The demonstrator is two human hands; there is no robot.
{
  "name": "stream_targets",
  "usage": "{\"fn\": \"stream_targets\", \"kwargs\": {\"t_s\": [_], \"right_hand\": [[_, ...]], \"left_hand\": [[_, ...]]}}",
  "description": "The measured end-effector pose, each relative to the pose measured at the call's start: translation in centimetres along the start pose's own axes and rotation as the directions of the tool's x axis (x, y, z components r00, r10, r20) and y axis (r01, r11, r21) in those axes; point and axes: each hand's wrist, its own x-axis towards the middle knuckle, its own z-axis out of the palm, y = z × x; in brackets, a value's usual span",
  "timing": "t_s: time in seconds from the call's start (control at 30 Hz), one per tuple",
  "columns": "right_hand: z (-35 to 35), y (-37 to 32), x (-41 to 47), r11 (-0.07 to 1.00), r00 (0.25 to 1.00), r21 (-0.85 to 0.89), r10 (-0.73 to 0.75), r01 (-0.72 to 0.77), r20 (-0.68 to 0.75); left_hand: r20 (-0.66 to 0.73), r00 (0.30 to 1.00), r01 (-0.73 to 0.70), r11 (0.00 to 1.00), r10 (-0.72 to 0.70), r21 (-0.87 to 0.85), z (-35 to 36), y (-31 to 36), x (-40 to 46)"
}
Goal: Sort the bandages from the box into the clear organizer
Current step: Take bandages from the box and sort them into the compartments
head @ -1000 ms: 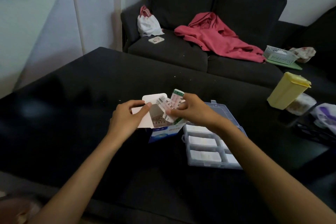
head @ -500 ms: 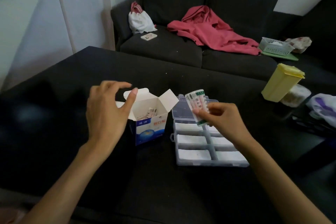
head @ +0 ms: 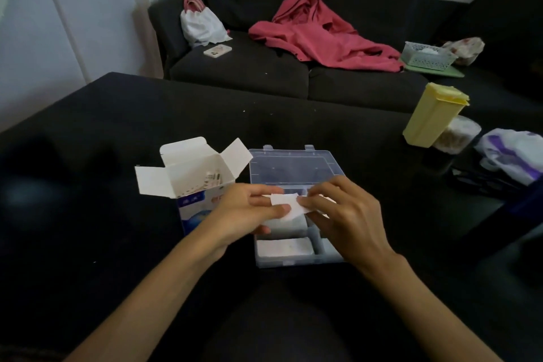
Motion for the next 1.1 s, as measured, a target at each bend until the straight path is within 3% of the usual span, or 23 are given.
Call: {"fn": "stream_targets", "kwargs": {"t_s": [0.1,0.17,0.2,0.27,0.3,0.33,0.37,0.47,0.5,0.57,0.7,0.87,1.1], "right_hand": [[0.3,0.6,-0.1,0.998,0.996,0.025,0.061,-0.063,0.058],[0.5,1.6,0.0,0.942,0.953,0.17,0.266,-0.289,0.144],[0.3,2.2,0.2,0.838,0.888,0.3,0.403,-0.455,0.222],[-0.1,3.8,1.1,0.42,0.705,0.582,0.555,-0.696,0.442],[-0.4,4.5,1.6,0.173,0.623,0.653,0.547,-0.738,0.559],[-0.7,5.0,2.1,-0.005,0.562,0.649,0.497,-0.76,0.662],[-1.0,5.3,2.4,-0.046,0.547,0.622,0.428,-0.782,0.72],[-1.0,5.2,2.2,0.282,0.668,0.61,0.402,-0.741,0.626],[-1.1,5.4,1.8,0.326,0.698,0.625,0.447,-0.709,0.559],[-1.1,6.1,1.3,0.321,0.709,0.667,0.539,-0.672,0.455],[-0.5,7.5,0.4,0.443,0.716,0.605,0.612,-0.662,0.336],[0.7,7.8,-0.4,0.548,0.752,0.517,0.515,-0.658,0.412],[2.1,8.1,-1.5,0.709,0.762,0.329,0.457,-0.623,0.458]], "left_hand": [[-0.019,0.997,-0.075,0.997,0.075,0.016,0.3,0.0,0.5],[-0.077,0.98,-0.172,0.976,0.183,0.134,0.6,-0.2,0.9],[-0.115,0.962,-0.217,0.95,0.247,0.224,0.7,-0.3,1.2],[-0.15,0.924,-0.281,0.89,0.352,0.359,1.0,-0.5,2.0],[-0.137,0.912,-0.311,0.871,0.386,0.381,1.3,-0.5,2.5],[-0.117,0.906,-0.336,0.858,0.408,0.388,1.5,-0.5,2.9],[-0.1,0.901,-0.355,0.85,0.422,0.39,1.8,-0.5,3.4],[-0.105,0.894,-0.375,0.856,0.435,0.356,2.8,-0.4,4.8],[-0.114,0.895,-0.376,0.867,0.431,0.327,3.2,-0.3,5.3],[-0.115,0.9,-0.378,0.884,0.421,0.276,4.0,0.0,6.2],[-0.075,0.913,-0.357,0.875,0.4,0.326,5.2,0.6,7.9],[-0.09,0.91,-0.28,0.761,0.404,0.585,5.1,-0.1,8.5],[-0.012,0.869,-0.295,0.538,0.494,0.789,5.5,-1.1,8.4]]}}
